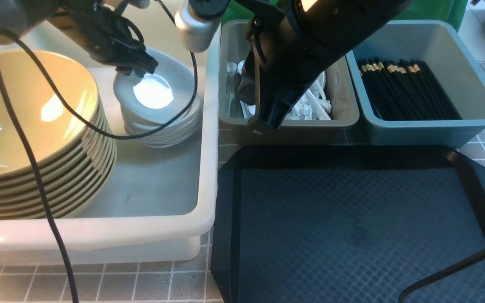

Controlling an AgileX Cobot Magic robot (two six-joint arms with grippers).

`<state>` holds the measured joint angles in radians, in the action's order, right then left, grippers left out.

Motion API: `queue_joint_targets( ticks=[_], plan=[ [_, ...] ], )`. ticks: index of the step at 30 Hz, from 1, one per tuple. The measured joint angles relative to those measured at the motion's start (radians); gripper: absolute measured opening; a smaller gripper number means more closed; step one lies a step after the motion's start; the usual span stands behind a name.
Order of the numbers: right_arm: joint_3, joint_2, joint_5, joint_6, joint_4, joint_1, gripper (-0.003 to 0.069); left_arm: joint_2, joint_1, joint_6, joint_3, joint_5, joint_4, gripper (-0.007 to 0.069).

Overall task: On grey table put chopsticks spoon bowls plates into blue grey white boxes.
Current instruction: 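Place the white bowl into the white bin with the other dishes with the left gripper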

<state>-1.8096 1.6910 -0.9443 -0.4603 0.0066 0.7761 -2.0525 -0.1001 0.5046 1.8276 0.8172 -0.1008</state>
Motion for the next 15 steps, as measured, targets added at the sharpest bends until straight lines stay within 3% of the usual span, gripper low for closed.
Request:
queue_joint_targets(
  ticks=[1,2,3,4,5,8,12,15],
  plan=[
    [0.000,0.000,0.000,0.000,0.000,0.000,0.0019,0.000,0.000,0.001,0.001,0.000,0.005,0.0342],
    [0.000,0.000,0.000,-0.001,0.000,0.000,0.0019,0.000,0.000,0.001,0.001,0.000,0.006,0.0342],
    [0.000,0.000,-0.002,-0.001,-0.001,0.000,0.0019,0.000,0.000,0.002,0.015,0.007,0.011,0.0436],
    [0.000,0.000,-0.002,-0.001,-0.001,0.000,0.0019,0.000,0.000,0.002,0.018,0.007,0.013,0.0446],
    [0.000,0.000,-0.008,-0.001,-0.001,0.000,0.0019,0.000,0.000,0.003,0.045,0.024,0.018,0.0510],
    [0.000,0.000,-0.029,-0.001,-0.001,0.000,0.0019,0.004,0.000,0.003,0.120,0.071,0.020,0.0602],
    [0.000,-0.002,-0.047,-0.001,-0.013,0.000,0.0019,0.038,-0.003,-0.007,0.225,0.165,0.023,0.0624],
    [-0.010,-0.016,-0.056,0.007,-0.025,0.000,0.0019,0.100,-0.021,-0.035,0.308,0.254,0.037,0.0576]
  ],
)
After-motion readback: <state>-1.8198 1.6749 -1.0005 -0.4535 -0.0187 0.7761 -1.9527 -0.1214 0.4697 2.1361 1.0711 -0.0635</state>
